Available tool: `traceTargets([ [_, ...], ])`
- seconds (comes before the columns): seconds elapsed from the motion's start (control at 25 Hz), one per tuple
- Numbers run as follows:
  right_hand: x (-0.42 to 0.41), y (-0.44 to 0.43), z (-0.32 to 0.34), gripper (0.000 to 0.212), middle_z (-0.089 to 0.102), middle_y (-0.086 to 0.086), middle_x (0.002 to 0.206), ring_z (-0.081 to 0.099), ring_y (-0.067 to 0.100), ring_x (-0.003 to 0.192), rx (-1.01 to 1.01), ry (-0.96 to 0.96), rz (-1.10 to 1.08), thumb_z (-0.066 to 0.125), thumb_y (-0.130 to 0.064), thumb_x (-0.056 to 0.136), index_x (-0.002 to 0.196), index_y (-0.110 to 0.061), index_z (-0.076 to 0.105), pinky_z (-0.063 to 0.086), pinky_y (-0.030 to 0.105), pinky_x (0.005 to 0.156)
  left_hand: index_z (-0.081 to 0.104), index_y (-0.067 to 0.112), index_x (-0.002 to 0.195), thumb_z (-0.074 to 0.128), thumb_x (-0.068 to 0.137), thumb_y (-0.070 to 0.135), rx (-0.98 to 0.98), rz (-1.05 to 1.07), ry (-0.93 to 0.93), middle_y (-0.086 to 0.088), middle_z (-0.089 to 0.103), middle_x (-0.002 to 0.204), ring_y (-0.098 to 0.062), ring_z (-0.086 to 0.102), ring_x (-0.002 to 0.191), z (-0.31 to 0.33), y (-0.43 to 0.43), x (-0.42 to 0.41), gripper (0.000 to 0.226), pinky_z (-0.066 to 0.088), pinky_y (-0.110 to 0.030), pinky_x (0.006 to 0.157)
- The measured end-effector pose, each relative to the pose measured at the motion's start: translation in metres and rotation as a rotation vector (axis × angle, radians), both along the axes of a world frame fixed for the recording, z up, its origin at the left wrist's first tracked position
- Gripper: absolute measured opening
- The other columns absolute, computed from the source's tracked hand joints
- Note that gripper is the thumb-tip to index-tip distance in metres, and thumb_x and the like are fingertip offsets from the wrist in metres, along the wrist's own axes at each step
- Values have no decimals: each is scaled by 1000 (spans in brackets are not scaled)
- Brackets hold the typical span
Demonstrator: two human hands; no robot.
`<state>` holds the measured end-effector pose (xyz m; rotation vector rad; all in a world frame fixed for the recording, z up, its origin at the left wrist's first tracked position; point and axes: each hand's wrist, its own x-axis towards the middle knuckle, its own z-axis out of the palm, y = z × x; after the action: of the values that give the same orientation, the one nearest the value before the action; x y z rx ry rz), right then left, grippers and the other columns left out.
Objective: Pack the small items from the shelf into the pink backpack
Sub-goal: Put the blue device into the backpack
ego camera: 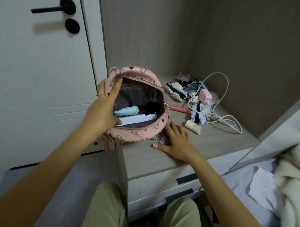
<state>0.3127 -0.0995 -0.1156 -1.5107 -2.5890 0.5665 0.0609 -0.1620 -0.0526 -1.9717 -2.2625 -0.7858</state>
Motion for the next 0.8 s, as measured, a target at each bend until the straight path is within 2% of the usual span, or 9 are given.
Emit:
traceTargets([
  [0.12,-8,7,4,61,41,1,145,38,29,122,203,2,83,56,-54,85,139,-29,41,32,36,99,-5,39,147,87,57,11,10,1,-1,-5,-1,153,-21,50,73,-2,-1,2,132,50,-33,68],
  [0.24,-7,7,6,29,58,8,114,53,28,103,206,215,87,63,-24,88,114,-13,64,42,33,84,-2,37,148,87,58,11,23,3,4,-7,1,153,-33,60,82,-3,-2,2,129,52,-36,70],
  [0.32,1,8,6,20,59,10,105,57,28,94,277,164,23,60,-17,89,106,-7,64,45,34,77,-1,36,148,86,59,12,19,7,-5,-8,2,153,-35,60,86,-2,-3,2,127,53,-38,73],
  [0.44,18,17,12,18,59,11,106,60,29,89,345,-129,-18,51,-10,91,106,-6,58,49,38,72,-1,35,148,86,60,12,8,13,-9,-9,2,153,-36,60,89,-1,-3,2,125,53,-39,75],
  [0.56,24,22,17,17,62,12,101,59,28,86,305,-95,6,50,-2,87,102,-5,60,49,38,72,1,36,148,87,59,11,19,15,-7,-9,3,153,-37,61,86,-2,-3,2,126,53,-41,74],
  [0.68,26,24,12,17,59,14,105,57,31,90,300,-86,19,50,-4,88,103,-4,59,48,40,76,1,36,148,87,57,12,20,17,-9,-9,3,153,-39,61,89,-3,-4,3,127,53,-44,76],
  [0.8,27,29,11,18,60,17,104,59,32,91,269,-89,-116,49,-6,91,102,2,61,45,35,73,0,36,148,86,59,11,19,7,-8,-11,5,153,-39,61,88,-3,-6,3,126,53,-43,75],
])
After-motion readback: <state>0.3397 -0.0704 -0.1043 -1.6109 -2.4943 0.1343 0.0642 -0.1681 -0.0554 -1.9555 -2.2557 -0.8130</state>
